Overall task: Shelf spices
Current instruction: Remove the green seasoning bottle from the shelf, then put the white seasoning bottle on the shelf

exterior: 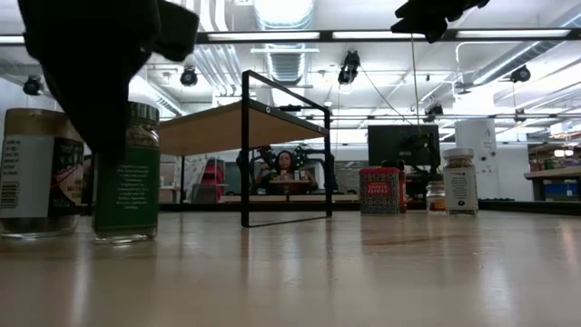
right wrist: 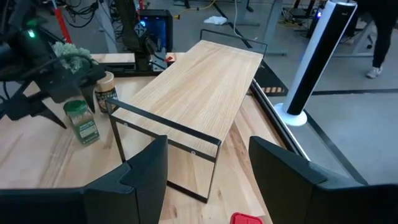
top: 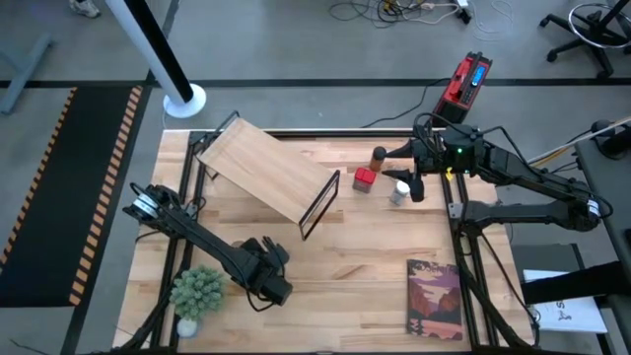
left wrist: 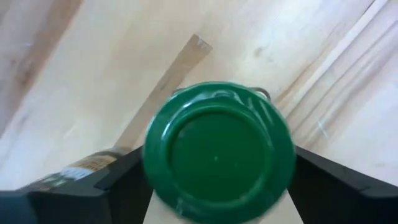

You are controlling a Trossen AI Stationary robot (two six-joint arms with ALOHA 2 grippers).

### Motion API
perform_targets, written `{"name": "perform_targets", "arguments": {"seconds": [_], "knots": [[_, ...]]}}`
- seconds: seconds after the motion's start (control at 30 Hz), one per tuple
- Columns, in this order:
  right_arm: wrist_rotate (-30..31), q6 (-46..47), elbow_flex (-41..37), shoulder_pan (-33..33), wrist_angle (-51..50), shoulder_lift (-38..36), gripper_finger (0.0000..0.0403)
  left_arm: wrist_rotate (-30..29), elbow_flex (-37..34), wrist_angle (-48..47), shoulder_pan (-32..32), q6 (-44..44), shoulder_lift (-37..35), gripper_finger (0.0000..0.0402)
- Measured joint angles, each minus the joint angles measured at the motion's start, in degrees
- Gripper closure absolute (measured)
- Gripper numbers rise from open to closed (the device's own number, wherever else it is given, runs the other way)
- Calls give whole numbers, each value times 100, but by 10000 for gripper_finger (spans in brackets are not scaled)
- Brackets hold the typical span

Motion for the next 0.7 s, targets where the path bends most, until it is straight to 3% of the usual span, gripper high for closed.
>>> {"name": "perform_targets", "arguments": {"seconds": [0.3, 0.7], "knots": [[24, -193, 0, 0, 15, -236, 201, -247, 817, -380, 4, 495, -15, 94], [177, 199, 25, 0, -339, -1836, 201, -2023, 2558, -1546, -37, 1208, -61, 136]]}}
